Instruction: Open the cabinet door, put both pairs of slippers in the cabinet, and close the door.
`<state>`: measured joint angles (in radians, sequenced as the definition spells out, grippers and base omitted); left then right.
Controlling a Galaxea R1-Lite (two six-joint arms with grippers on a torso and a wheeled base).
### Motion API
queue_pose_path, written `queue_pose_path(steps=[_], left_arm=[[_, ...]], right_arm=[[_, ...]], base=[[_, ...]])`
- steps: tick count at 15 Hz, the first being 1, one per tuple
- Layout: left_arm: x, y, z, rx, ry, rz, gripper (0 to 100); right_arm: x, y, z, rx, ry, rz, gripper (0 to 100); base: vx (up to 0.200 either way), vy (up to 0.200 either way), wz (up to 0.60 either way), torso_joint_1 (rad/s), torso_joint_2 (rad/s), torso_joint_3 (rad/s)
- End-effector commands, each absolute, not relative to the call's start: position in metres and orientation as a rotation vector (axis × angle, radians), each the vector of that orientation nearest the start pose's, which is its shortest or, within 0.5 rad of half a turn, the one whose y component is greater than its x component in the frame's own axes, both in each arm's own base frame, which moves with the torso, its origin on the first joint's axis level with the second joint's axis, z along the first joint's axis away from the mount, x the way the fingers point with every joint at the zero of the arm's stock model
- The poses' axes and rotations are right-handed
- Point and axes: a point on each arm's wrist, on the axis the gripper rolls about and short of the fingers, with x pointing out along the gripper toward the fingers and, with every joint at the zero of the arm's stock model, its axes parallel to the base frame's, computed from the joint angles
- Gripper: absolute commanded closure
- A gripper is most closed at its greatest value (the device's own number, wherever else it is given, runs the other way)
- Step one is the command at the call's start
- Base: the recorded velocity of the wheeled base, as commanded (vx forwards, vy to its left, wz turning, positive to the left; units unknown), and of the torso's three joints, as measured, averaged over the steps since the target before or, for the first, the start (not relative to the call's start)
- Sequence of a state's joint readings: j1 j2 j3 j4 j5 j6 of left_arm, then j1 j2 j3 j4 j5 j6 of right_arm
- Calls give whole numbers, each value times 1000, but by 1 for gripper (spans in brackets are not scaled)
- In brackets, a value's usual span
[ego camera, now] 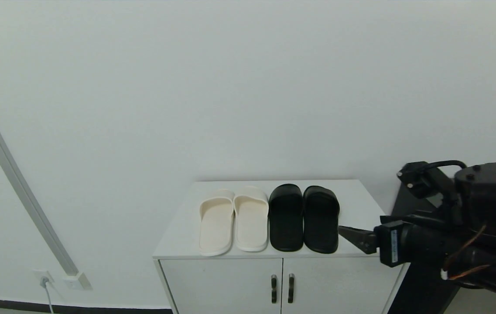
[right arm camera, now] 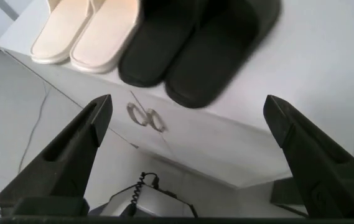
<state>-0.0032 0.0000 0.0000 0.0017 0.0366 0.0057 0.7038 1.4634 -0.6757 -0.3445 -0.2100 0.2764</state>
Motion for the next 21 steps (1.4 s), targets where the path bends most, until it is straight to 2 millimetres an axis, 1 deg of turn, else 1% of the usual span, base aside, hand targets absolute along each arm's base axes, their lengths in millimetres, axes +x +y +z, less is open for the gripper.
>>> queue_pose_path(steps=[1,2,4,6,7,8,10,11,12,15,16,17,18,21], left_arm=[[-23,1,75,6,2,35,100],[-23,1,75,5,2,35,100],[-23,1,75,5,2,32,100],[-23,1,75,3,2,32,100],[-23,1,75,3,2,34,100],[-23,1,75,3,2,32,100],[-23,1,75,3,2,32,100],[-23,1,75,3,2,32,100],[-23,1,75,3,2,34,100],[-23,1,75,3,2,35,100],[-23,1,75,2,2,35,100],[-23,1,75,2,2,34,100],[-23,1,75,0,2,35,100],[-23,1,75,0,2,34,100]], right_arm=[[203,192,170,36,497,393,0],[213,208,166,34,491,346,0],[234,230,152,8,476,247,0],[254,254,137,25,422,154,0],[257,259,134,22,412,134,0],[265,268,123,9,398,84,0],[275,279,115,27,382,58,0],[275,279,114,27,383,56,0],[291,287,105,48,369,5,0],[321,291,91,60,363,-40,0],[322,292,90,60,363,-42,0],[336,291,85,61,366,-65,0],[342,291,78,56,373,-76,0],[357,293,72,59,370,-93,0]], base=[[0,0,0,0,0,0],[0,0,0,0,0,0],[0,0,0,0,0,0],[0,0,0,0,0,0],[0,0,0,0,0,0],[0,0,0,0,0,0],[0,0,0,0,0,0],[0,0,0,0,0,0],[0,0,0,0,0,0],[0,0,0,0,0,0],[0,0,0,0,0,0],[0,0,0,0,0,0],[0,0,0,0,0,0],[0,0,0,0,0,0]])
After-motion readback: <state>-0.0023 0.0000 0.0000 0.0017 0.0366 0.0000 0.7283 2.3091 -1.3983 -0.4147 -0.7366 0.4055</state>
